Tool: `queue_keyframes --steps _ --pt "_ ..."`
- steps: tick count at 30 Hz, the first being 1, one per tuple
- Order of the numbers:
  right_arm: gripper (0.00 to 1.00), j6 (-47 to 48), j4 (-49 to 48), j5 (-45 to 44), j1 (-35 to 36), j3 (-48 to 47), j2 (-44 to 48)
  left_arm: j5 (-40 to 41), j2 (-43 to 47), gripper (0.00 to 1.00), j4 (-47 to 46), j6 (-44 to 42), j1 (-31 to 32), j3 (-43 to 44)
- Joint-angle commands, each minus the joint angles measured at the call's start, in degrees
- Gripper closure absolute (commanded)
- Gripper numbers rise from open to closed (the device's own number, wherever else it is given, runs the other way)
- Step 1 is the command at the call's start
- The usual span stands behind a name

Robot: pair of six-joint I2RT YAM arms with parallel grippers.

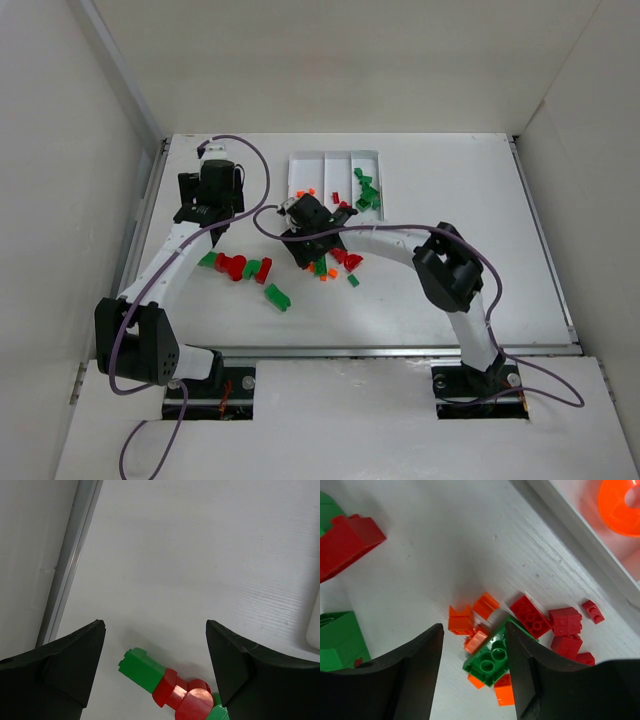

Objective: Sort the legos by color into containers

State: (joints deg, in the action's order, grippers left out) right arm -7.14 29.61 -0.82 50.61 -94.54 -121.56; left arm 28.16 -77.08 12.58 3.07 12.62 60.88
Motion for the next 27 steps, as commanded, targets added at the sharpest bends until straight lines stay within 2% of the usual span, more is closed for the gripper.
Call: queue_keyframes --steps 1,5,9,13,18,22,24,27 --pt "0.43 1.0 -1.1 2.0 -0.4 0.4 0.2 -0.2 2.2 0.21 -1.6 -0.2 -0.2 -0.2" --pt "0.44 0.2 -1.8 3.5 0.1 0.4 -0.4 -0.2 2.2 0.21 -1.6 -0.2 -0.2 -0.2" --pt "0.51 -0.9 -2.4 4.8 0.1 -0.1 -1.1 -0.2 2.2 0.21 -1.6 -0.2 -0.2 -0.2" --pt "0.59 -0.9 -2.9 7.3 0.1 -0.7 -2.2 -0.2 2.2 0.21 -1.6 -0.2 -0.2 -0.2" --pt "0.75 -0.9 -2.9 7.9 0.1 -0.7 -2.7 -0.2 2.2 0.21 -1.6 -0.2 -0.2 -0.2" --pt "0.93 -0.9 -2.4 7.9 0.1 -1.8 -2.0 -0.2 2.2 0.21 -1.6 -0.2 -0.2 -0.2" --pt "0.97 -1.6 -2.4 7.9 0.1 -4.2 -0.8 -0.2 1.7 0.21 -1.6 -0.2 -0.2 -0.2" --pt "0.97 -4.2 -4.2 6.5 -0.5 -6.3 1.4 -0.2 1.7 0.21 -1.6 -0.2 -0.2 -0.2"
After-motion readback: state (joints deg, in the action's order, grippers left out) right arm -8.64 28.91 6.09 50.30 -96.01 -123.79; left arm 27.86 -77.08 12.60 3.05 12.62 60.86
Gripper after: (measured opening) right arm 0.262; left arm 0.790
